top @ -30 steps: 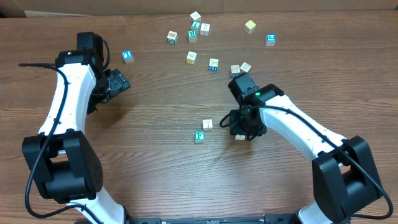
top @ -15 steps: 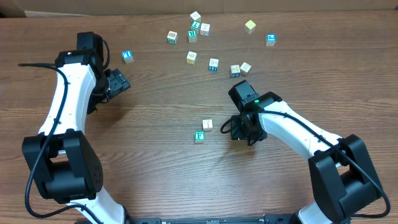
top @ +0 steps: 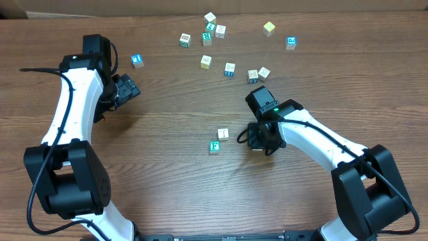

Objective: Form a circle
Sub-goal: 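Move the '4' block left beside the F and plain blocks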

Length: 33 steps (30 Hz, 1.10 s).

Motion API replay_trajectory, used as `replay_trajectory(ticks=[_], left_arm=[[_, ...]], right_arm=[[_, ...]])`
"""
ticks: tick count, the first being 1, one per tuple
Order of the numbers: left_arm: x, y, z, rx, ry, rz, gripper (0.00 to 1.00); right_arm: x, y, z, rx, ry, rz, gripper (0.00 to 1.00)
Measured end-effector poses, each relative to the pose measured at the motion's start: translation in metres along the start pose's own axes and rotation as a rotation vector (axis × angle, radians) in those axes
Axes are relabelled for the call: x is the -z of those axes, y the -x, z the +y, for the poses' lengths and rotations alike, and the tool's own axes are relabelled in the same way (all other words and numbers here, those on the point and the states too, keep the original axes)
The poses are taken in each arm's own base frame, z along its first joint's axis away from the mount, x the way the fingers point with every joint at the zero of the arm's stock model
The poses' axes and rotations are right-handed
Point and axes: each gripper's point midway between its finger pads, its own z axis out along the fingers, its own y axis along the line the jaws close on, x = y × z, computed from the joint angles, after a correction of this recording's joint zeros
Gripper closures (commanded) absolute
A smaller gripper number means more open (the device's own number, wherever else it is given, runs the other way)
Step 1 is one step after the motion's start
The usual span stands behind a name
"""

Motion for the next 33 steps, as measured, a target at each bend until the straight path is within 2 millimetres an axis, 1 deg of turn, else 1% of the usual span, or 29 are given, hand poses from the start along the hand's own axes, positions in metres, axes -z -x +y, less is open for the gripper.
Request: replay_trajectory(ticks=[9,14,18,27,33], left_arm=[[0.0,0.0,0.0,0.0,0.0,0.0,0.0],[0.0,0.0,0.0,0.0,0.0,0.0,0.0],[0.0,0.0,0.0,0.0,0.0,0.0,0.0],[0.0,0.0,0.0,0.0,0.0,0.0,0.0],[0.0,0.0,0.0,0.0,0.0,0.0,0.0]], right_arm=[[0.0,0.004,0.004,0.004,0.013,-0.017,0.73],[0.0,0.004,0.018,0.05,0.044,-0.032,0.73],[0.0,-0.003,0.029,0.097,0.057,-0.026,0.73],[0.0,-0.011,0.041,0.168,0.063,-0.023,0.72],[0.0,-0.016,0.053,0.238,0.073,-0.035,0.72]])
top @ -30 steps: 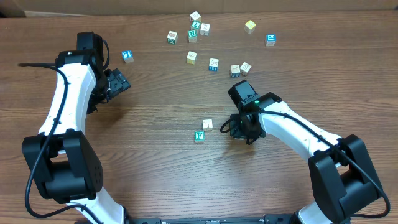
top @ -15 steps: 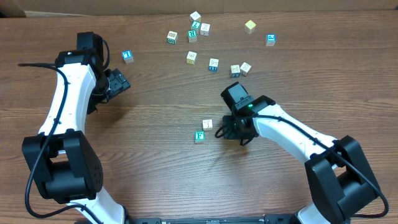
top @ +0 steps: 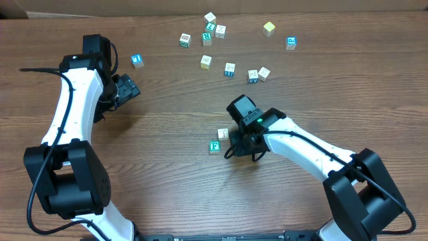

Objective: Form a circle
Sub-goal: 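Move the '4' block left beside the F and plain blocks, then hold the '4' block on the table next to the F block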

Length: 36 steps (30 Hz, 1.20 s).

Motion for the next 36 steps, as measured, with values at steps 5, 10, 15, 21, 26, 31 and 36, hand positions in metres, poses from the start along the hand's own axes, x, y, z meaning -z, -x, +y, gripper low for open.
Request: replay_trajectory(ticks=[5,10,15,21,26,31,36], left_arm=[[0.0,0.0,0.0,0.0,0.0,0.0,0.0],[0.0,0.0,0.0,0.0,0.0,0.0,0.0],[0.0,0.0,0.0,0.0,0.0,0.0,0.0],[0.0,0.0,0.0,0.0,0.0,0.0,0.0],[0.0,0.0,0.0,0.0,0.0,0.0,0.0],[0.0,0.0,0.0,0.0,0.0,0.0,0.0],[0.0,0.0,0.0,0.0,0.0,0.0,0.0]], right_arm=[[0.0,-0.002,0.005,0.028,0.003,0.001,0.72],[0.0,-0.002,0.005,0.03,0.003,-0.001,0.72],[0.0,-0.002,0.005,0.03,0.003,0.0,0.72],[0.0,-0.003,0.005,0.031,0.002,0.002,0.72],[0.0,-0.006,0.003,0.029,-0.004,0.015,0.72],[0.0,-0.013,0.0,0.028,-0.018,0.045,0.72],[0.0,-0.015,-0.002,0.018,-0.022,0.054,0.73]])
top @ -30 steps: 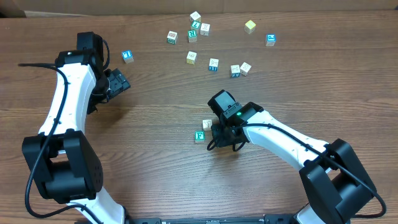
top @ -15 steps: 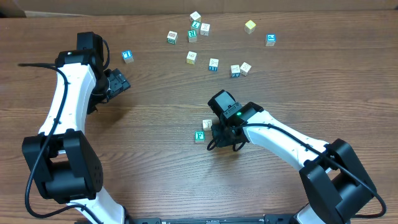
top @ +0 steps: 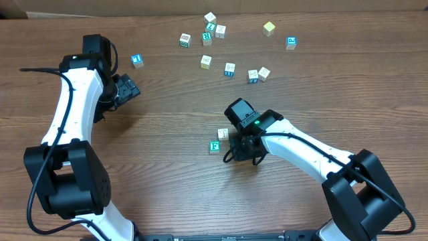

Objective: Form a circle
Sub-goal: 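Hold the '4' block on the table next to the F block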

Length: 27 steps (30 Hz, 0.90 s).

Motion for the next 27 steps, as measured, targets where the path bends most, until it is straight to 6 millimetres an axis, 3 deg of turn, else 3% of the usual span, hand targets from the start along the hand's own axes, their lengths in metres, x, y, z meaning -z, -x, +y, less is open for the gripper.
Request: replay_trajectory(ticks=[7,14,27], left_arm=[[0.0,0.0,0.0,0.0,0.0,0.0,0.0],[0.0,0.0,0.0,0.0,0.0,0.0,0.0],[0.0,0.0,0.0,0.0,0.0,0.0,0.0]], right_arm=[[0.002,-0.008,-0.009,-0.094,0.019,0.06,0.73],[0.003,-0.012,-0.005,-0.135,0.069,0.092,0.72],[0.003,0.015,0.008,-0.145,0.134,-0.013,0.72]])
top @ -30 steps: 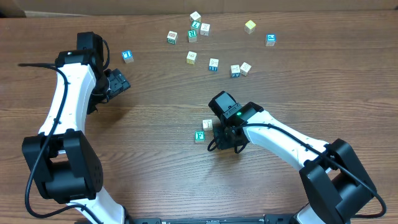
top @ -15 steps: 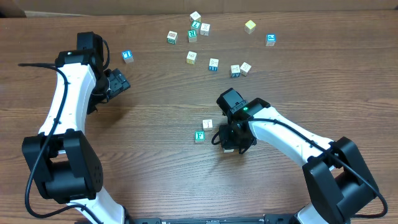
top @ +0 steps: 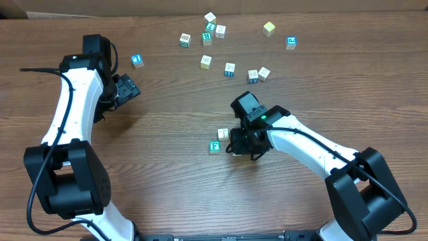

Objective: Form a circle
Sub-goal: 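Hold the '4' block on the table next to the F block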

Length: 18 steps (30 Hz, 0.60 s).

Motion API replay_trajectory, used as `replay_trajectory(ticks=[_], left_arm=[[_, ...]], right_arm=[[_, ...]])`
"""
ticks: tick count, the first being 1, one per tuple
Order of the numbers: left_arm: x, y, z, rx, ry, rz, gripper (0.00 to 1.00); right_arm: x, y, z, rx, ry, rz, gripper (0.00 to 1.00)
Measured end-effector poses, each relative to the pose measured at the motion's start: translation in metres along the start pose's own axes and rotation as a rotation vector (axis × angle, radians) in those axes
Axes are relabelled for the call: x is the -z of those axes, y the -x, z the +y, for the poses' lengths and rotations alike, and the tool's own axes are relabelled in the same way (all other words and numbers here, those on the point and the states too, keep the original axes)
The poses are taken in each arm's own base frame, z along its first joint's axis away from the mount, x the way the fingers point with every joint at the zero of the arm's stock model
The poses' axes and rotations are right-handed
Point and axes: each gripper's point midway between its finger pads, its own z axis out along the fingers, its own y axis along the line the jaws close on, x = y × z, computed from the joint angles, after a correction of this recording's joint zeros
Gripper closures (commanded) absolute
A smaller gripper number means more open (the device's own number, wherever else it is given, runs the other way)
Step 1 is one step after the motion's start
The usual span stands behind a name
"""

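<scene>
Small lettered cubes are the task's pieces. Two lie mid-table: a cream cube and a green-lettered cube just below and left of it. My right gripper is low over the table right beside these two, its fingers pointing left. Its dark body hides the fingertips and anything between them. The other cubes are scattered along the far side, among them a blue one, a yellow one and a blue one. My left gripper hangs at the left, below the blue cube, its jaws not readable.
A loose cluster of cubes lies at the top centre, and a few more sit between it and the right arm. The left arm arches along the left side. The table edge runs along the top.
My right gripper has shifted a little up and to the right, staying beside the cream and green-lettered cubes. The cubes and the left arm are unchanged.
My right gripper first stood to the right of the two middle cubes. It was then further left, close under them, and stayed there at the last earlier moment. Now it has backed off slightly up and right. No visible cube has changed place.
</scene>
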Motion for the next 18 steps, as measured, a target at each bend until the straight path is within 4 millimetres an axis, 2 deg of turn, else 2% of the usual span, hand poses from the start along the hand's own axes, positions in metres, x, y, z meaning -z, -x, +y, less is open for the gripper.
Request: replay_trajectory(ticks=[15,18], left_arm=[[0.0,0.0,0.0,0.0,0.0,0.0,0.0],[0.0,0.0,0.0,0.0,0.0,0.0,0.0]], right_arm=[[-0.0046,0.0041,0.0016,0.002,0.005,-0.01,0.72],[-0.0051,0.0045,0.0018,0.001,0.006,-0.011,0.67]])
